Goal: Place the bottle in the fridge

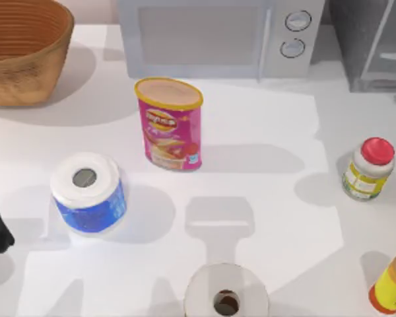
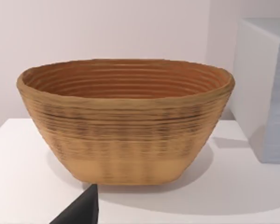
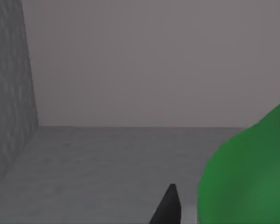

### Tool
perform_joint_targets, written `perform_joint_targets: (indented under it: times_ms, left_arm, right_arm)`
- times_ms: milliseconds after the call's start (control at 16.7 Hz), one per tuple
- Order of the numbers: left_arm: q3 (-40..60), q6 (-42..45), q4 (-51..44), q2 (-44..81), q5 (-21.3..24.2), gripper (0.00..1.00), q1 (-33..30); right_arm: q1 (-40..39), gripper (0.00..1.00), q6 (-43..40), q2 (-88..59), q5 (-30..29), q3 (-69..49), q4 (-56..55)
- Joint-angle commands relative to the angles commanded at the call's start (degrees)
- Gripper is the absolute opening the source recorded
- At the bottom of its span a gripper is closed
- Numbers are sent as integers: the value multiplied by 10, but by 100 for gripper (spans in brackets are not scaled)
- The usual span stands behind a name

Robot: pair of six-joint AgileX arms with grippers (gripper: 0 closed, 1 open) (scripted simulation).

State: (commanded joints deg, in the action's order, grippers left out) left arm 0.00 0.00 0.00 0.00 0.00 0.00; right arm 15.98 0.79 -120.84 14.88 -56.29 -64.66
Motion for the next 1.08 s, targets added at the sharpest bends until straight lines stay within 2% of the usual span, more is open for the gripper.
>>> perform_joint_targets:
  times_ms: [480,1080]
  left_arm:
    - [0,0,0,0,0,100,0]
    - [0,0,0,0,0,100,0]
  right_arm:
    - [-4,1,1,-9,-1,-6,7]
    - [-21,1,0,-108,-20,-195,90]
